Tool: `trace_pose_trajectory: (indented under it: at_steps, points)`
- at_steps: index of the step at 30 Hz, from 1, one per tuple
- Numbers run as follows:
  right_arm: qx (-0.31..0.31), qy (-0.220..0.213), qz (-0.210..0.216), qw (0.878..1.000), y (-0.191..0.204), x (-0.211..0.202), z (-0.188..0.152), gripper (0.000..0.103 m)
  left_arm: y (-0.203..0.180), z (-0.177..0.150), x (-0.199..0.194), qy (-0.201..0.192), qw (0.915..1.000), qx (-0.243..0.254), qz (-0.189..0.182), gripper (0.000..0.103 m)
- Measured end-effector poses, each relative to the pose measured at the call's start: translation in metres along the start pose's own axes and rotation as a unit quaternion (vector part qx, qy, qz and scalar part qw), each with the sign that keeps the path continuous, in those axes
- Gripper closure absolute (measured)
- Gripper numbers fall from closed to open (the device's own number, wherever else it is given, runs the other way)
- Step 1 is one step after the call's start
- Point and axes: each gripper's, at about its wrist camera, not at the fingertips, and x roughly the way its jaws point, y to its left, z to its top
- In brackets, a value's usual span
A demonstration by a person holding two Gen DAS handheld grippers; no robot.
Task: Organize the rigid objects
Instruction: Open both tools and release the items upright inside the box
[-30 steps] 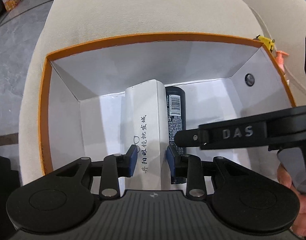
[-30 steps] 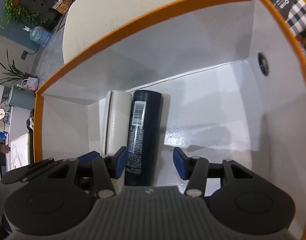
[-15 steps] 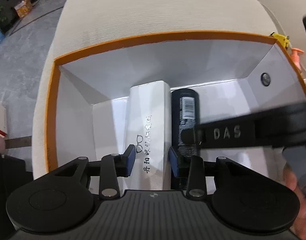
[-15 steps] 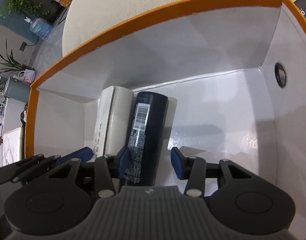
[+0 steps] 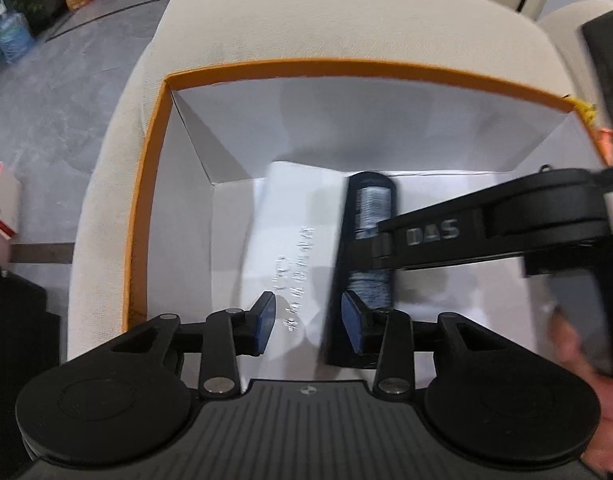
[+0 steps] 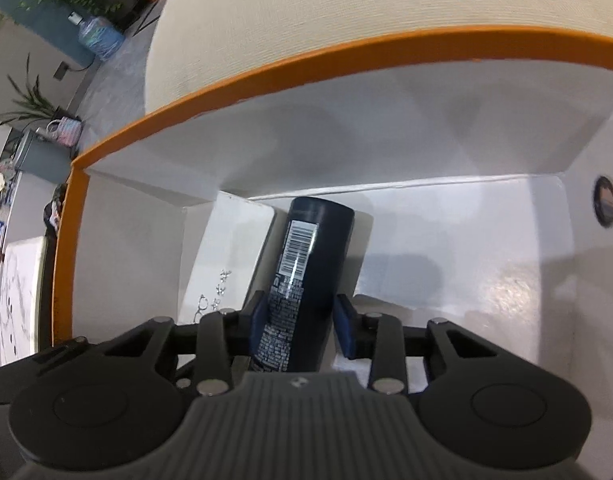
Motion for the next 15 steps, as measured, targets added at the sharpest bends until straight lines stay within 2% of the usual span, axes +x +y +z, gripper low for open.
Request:
trace_pose_trajectory:
  at_steps: [4, 9, 15]
  points:
    - [-0.023, 0.013, 0.022, 0.999, 0.010, 0.010, 0.001, 0.068, -0.002, -0.005, -0.006, 0.002, 0.9998, 0.019, -0.009, 0.065]
    - [-0.067, 0.003, 0.005, 0.998, 0.029, 0.016, 0.003, 0.068, 0.001, -0.007, -0.006, -0.003, 0.9995, 0.026, -0.017, 0.069]
    - [-0.030, 0.000, 0.015, 0.999, 0.018, 0.020, 0.018, 0.068, 0.002, -0.009, -0.001, 0.003, 0.9994, 0.030, -0.015, 0.070]
